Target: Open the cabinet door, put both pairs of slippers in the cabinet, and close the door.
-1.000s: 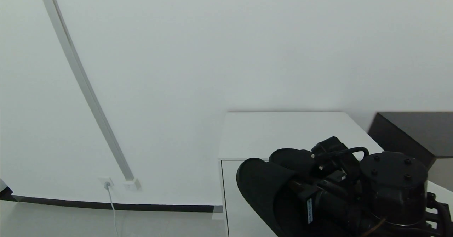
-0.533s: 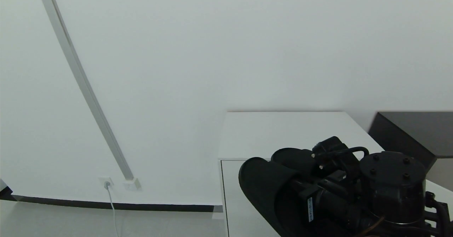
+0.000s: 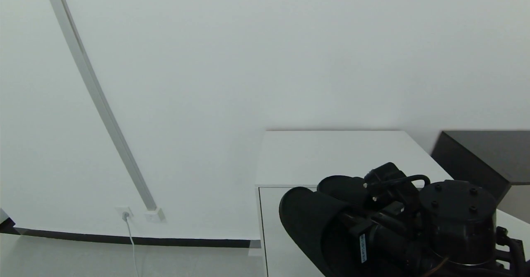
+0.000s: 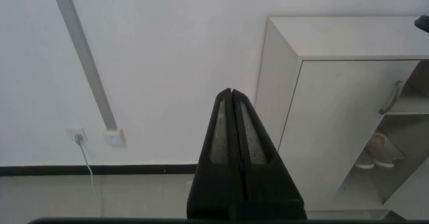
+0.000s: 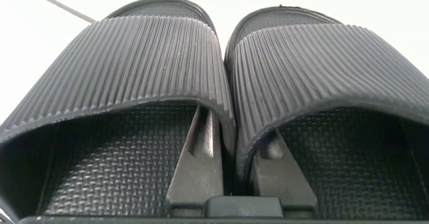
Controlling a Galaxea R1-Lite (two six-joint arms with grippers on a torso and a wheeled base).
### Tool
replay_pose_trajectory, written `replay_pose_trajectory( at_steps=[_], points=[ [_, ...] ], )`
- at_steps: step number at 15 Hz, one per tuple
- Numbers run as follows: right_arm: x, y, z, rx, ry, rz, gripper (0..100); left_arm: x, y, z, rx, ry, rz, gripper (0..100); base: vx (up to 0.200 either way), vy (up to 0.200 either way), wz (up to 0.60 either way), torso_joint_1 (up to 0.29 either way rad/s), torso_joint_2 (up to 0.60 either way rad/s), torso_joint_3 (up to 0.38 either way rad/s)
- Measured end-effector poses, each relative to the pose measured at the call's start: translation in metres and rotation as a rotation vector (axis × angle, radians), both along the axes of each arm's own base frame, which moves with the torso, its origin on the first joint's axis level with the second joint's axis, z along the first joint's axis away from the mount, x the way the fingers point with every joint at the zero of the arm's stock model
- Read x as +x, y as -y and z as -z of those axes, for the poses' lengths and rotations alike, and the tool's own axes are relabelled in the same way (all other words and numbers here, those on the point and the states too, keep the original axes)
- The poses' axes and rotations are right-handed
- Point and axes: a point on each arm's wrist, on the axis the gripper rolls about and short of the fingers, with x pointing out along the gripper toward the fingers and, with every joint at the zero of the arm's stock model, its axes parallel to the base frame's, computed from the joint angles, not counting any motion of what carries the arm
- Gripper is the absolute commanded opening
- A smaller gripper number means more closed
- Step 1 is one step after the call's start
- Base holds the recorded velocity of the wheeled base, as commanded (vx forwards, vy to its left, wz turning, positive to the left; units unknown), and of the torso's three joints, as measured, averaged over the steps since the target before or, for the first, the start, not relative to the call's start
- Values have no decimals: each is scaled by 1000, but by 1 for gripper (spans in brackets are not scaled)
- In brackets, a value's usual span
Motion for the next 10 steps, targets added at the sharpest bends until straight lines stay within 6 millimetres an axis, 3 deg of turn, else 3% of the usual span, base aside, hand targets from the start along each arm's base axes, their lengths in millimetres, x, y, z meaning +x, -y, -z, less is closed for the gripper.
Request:
replay_pose_trajectory(
  at_steps=[10],
  points=[
    [0, 0, 2, -7, -6, -1, 0, 0, 0, 0, 0, 0, 0, 0, 0, -200, 0, 3, 2, 3]
  ],
)
